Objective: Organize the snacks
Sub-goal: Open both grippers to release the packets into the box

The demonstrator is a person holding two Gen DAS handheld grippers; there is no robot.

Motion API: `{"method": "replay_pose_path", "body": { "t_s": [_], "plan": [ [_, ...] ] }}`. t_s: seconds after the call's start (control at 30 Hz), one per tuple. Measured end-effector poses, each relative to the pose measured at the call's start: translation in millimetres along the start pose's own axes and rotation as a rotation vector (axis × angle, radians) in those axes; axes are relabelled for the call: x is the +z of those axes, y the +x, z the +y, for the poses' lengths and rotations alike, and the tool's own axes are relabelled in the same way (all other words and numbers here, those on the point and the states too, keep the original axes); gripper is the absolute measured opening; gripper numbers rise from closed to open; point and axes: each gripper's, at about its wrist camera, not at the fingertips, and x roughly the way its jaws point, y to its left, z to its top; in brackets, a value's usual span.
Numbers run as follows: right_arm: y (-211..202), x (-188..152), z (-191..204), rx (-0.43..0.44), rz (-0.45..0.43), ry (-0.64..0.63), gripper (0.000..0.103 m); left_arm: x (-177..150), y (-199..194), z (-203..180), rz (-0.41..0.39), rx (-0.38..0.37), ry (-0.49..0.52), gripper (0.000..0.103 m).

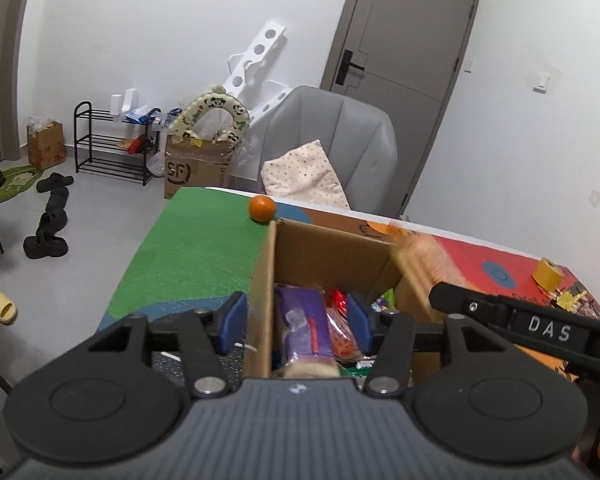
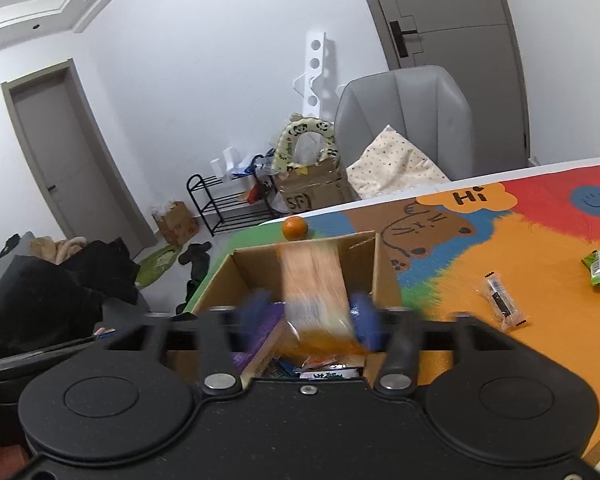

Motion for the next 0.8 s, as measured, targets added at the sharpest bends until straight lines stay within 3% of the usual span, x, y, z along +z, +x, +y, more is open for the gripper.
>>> {"method": "replay_pose_path", "body": {
  "t_s": [0.4,0.8],
  "plan": [
    [-25.4,-10.7,-33.6,-0.072,0.008,0.058,0.077,-5.5,-0.4,-21.3,-0.030,-0.015,0.033,0.086],
    [-52.0,-22.6,-83.2,-0.139,0.010,0.143,0.085,-16.0,7.3,-65.5,0.008,-0.046,0.086,0.089]
  ]
}}
